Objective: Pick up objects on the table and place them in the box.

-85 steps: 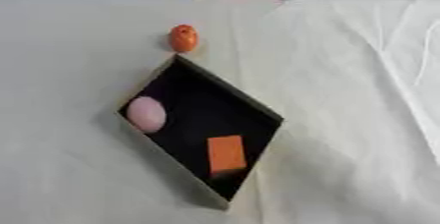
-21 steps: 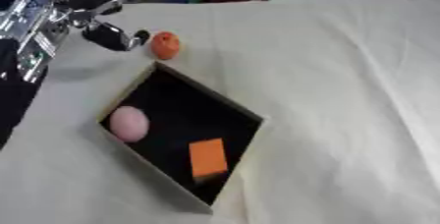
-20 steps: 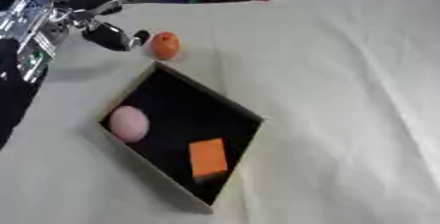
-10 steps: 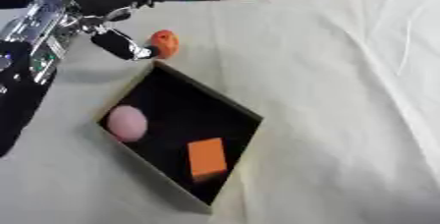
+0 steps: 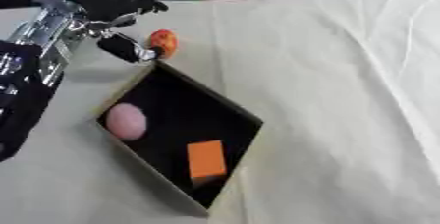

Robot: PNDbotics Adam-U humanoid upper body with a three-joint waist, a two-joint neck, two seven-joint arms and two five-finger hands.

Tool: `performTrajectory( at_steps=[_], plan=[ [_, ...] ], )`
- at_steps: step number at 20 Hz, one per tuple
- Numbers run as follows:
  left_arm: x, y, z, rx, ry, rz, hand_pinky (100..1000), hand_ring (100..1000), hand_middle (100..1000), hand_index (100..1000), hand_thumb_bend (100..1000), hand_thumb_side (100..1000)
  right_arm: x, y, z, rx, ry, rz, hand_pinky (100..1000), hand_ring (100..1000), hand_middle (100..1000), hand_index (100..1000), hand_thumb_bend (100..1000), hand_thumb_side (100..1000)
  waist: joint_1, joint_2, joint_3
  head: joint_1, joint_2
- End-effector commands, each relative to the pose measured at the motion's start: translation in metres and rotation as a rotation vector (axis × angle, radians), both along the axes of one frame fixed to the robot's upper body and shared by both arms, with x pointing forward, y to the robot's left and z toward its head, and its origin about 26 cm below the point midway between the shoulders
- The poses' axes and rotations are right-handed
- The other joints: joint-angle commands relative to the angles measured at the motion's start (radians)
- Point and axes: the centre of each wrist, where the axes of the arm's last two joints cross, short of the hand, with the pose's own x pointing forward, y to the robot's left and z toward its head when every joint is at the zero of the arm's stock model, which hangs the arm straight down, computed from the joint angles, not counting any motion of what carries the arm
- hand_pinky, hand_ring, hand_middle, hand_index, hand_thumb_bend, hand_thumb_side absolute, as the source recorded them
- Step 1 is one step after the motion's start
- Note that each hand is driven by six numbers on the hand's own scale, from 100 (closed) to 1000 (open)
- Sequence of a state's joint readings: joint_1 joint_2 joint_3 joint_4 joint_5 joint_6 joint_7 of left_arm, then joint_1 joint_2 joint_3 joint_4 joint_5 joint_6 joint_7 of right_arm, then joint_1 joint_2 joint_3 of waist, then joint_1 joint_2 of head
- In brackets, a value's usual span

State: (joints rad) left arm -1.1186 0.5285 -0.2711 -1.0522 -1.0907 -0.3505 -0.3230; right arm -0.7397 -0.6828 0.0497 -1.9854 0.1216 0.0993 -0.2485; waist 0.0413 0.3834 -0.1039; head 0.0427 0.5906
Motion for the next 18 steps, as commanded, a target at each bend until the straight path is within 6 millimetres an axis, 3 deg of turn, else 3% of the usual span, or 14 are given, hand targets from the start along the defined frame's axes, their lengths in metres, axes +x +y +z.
performTrajectory(
  at_steps=[1, 4, 9, 13, 18],
  plan=[
    [0.0, 0.003, 0.011, -0.009, -0.018, 0.015, 611, 751, 798, 961, 317, 636, -0.006, 0.0, 0.009, -0.004, -0.034, 0.0, 880, 825, 662, 768, 100, 678, -0.001, -0.015, -0.006, 0.008, -0.014],
    [0.001, 0.005, 0.01, -0.013, -0.011, 0.033, 605, 746, 792, 954, 240, 617, -0.006, 0.0, 0.009, -0.003, -0.032, 0.002, 881, 826, 662, 769, 100, 679, 0.001, -0.01, -0.01, 0.01, -0.018],
    [0.002, 0.006, 0.012, -0.013, 0.003, 0.047, 600, 743, 791, 946, 191, 607, -0.006, -0.001, 0.008, -0.002, -0.028, -0.004, 882, 826, 662, 769, 100, 680, 0.004, -0.009, -0.01, 0.01, -0.014],
    [0.001, 0.006, 0.019, -0.002, 0.005, 0.053, 596, 742, 792, 949, 151, 540, -0.005, -0.001, 0.007, -0.001, -0.023, -0.003, 882, 826, 662, 770, 100, 680, 0.006, -0.013, -0.013, 0.014, -0.013],
    [0.0, 0.006, 0.025, 0.001, 0.005, 0.061, 581, 737, 785, 948, 214, 523, -0.005, -0.002, 0.006, 0.008, -0.017, -0.005, 881, 826, 662, 769, 100, 681, 0.012, -0.021, -0.024, 0.019, -0.011]
  ],
)
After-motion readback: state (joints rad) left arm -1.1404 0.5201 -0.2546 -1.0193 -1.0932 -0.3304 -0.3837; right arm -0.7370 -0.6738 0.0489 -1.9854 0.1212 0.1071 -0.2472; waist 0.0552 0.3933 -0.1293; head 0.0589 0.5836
